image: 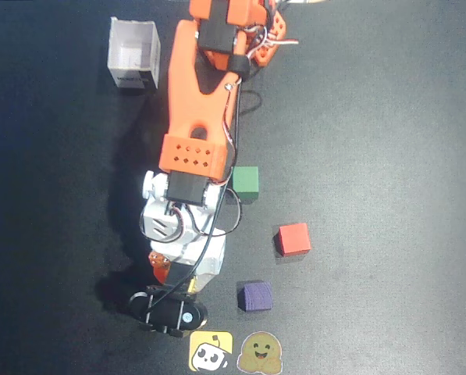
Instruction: Put the yellow cube on top of the orange cube.
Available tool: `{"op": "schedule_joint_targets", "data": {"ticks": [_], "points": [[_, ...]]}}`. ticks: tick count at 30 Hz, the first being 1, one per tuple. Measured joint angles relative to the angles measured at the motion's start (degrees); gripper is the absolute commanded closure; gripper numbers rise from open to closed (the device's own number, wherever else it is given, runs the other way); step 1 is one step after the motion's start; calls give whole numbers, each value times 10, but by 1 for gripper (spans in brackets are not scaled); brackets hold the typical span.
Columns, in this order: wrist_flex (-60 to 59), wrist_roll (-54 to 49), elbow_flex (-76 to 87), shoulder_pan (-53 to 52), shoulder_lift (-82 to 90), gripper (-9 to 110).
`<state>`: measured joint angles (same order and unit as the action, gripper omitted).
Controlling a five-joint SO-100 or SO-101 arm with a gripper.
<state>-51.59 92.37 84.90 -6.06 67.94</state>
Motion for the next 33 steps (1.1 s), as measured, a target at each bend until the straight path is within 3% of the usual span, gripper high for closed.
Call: {"op": "schedule_joint_targets", "data": {"ticks": [33], "points": [[15,4,2,4,-2,80]]}}
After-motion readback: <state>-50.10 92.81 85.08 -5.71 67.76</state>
